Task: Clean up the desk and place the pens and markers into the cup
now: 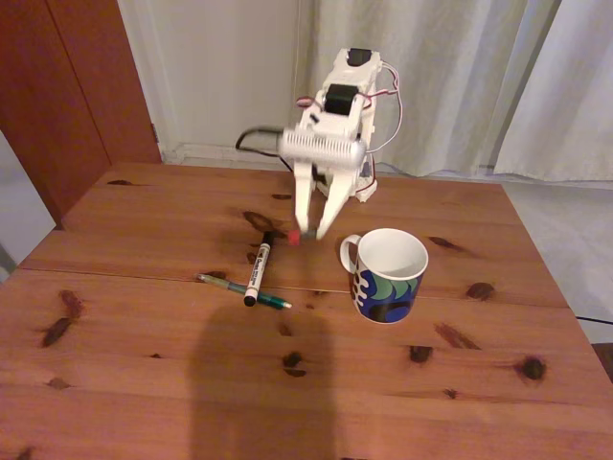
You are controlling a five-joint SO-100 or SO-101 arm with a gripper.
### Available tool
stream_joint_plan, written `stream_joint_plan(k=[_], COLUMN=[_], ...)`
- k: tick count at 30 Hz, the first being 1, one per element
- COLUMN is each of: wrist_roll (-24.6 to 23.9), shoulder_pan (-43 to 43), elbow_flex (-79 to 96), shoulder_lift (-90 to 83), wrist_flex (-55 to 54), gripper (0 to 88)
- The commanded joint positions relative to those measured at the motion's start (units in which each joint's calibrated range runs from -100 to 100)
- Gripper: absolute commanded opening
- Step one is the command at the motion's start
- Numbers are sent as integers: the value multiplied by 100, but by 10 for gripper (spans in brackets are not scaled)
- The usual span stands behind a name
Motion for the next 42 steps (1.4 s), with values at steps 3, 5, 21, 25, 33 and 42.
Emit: stream_joint_plan(k=[3,5,21,25,33,42], wrist_roll=[-136,-204,-309,-309,-309,-309], shoulder_pan=[-182,-222,-1412,-1581,-1734,-1670], elbow_flex=[680,941,2122,2312,2546,2609], shoulder_lift=[-952,-1167,-1449,-1291,-563,-224], wrist_flex=[-1199,-1509,-3935,-4141,-4821,-5010], gripper=[7,7,7,7,7,12])
